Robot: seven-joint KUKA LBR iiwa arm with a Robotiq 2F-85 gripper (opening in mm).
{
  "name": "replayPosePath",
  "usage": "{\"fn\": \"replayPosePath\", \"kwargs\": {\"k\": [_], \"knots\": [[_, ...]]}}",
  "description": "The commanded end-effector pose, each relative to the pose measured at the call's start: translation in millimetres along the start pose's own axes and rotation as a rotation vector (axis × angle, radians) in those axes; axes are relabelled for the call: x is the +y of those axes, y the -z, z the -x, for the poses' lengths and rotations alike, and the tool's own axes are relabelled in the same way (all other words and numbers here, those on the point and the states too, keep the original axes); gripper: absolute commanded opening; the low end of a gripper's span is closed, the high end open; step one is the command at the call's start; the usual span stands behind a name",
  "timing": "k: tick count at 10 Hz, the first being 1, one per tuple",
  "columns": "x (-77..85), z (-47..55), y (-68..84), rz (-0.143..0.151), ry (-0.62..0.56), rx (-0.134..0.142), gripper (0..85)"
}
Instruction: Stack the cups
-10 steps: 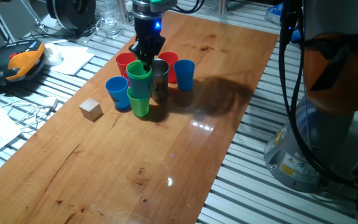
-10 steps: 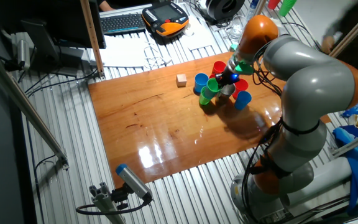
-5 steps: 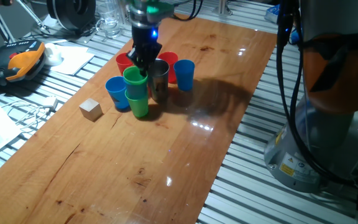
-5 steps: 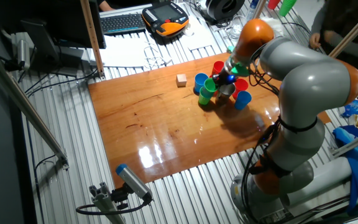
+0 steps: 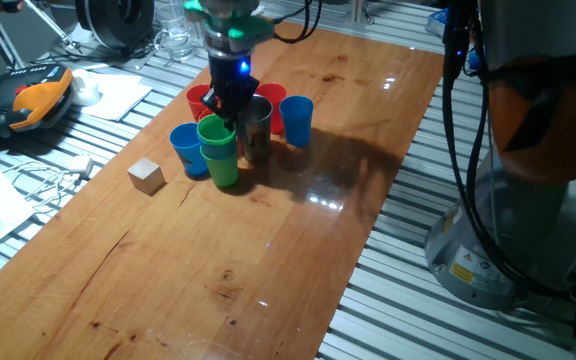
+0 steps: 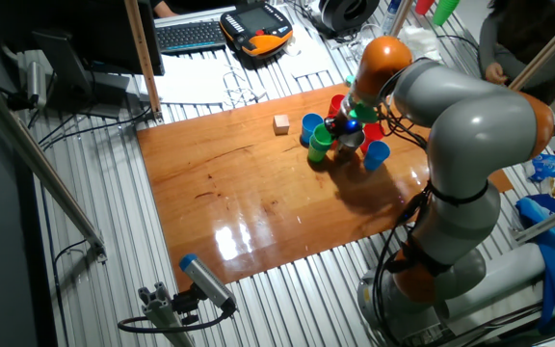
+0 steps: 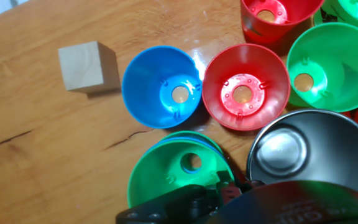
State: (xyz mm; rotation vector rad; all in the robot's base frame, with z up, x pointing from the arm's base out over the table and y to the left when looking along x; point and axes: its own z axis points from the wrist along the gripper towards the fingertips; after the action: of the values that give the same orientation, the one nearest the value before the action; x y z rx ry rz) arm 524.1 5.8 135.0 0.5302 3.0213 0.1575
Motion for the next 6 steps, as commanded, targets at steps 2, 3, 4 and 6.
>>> {"fn": "replayPosePath", "kwargs": {"k": [2,3,4,6], "knots": [[2.8,0.3,-7.4,-0.015,-0.016,-0.007,17.0],[3.0,1.4,-8.9,-0.015,-0.019,-0.007,17.0],[3.2,2.4,-10.3,-0.017,-0.021,-0.011,17.0],[3.3,3.9,-14.2,-0.017,-0.025,-0.012,34.0]]}}
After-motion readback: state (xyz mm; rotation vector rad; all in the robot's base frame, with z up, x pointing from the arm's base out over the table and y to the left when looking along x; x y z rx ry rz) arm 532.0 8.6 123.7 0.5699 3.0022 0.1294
